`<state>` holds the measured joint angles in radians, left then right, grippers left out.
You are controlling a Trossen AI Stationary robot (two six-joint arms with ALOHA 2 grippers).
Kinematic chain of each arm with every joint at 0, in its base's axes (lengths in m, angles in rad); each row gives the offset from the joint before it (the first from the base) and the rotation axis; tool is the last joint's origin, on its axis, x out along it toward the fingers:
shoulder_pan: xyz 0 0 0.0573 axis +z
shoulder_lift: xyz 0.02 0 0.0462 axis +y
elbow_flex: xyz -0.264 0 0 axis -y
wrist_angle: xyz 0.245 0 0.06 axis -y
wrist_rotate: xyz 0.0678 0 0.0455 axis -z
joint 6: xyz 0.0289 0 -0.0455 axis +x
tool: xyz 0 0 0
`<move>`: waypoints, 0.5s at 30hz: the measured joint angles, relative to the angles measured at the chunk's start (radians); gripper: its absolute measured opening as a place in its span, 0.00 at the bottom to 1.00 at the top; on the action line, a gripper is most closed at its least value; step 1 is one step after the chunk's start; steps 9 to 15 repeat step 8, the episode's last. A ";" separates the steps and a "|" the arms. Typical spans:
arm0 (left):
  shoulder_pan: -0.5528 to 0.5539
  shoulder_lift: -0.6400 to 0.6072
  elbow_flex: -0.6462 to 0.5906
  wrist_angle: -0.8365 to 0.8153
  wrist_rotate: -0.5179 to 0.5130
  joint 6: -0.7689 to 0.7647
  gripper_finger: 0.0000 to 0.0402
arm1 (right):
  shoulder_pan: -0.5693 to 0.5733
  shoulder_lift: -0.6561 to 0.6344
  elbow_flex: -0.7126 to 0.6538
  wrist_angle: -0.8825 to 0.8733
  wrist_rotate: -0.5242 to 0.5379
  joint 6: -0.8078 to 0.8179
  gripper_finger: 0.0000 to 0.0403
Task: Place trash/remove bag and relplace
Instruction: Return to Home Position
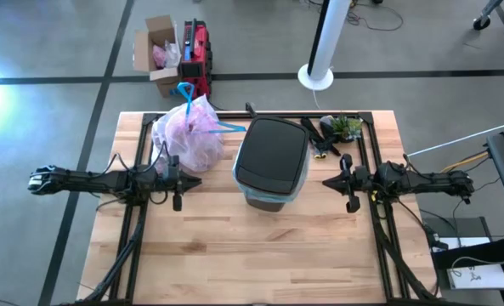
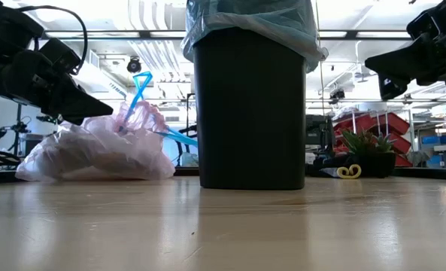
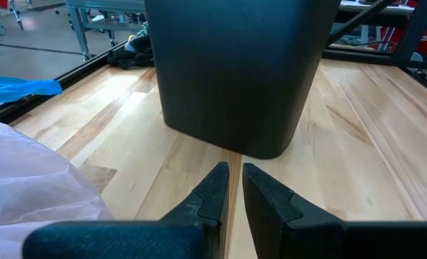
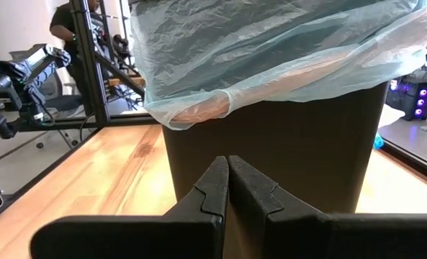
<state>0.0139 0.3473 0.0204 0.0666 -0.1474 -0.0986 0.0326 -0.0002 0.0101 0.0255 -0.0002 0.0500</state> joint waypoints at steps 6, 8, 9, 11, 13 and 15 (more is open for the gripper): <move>0.000 0.000 0.001 0.000 0.000 0.000 0.07 | 0.000 0.000 0.000 0.000 0.000 0.001 0.00; 0.000 0.000 0.001 0.000 0.000 0.000 0.07 | 0.000 0.000 0.000 0.000 0.000 0.000 0.00; 0.000 0.000 0.001 0.000 0.000 0.000 0.07 | 0.000 0.000 0.000 0.000 0.000 0.000 0.00; 0.000 0.000 0.001 0.000 0.000 0.000 0.07 | 0.000 0.000 0.000 0.000 0.000 0.000 0.00; 0.000 0.000 0.001 0.000 0.000 0.000 0.07 | 0.000 0.000 0.000 0.000 0.000 0.000 0.00; 0.000 0.000 0.001 0.000 0.000 0.000 0.07 | 0.000 0.000 0.000 0.000 0.000 0.000 0.00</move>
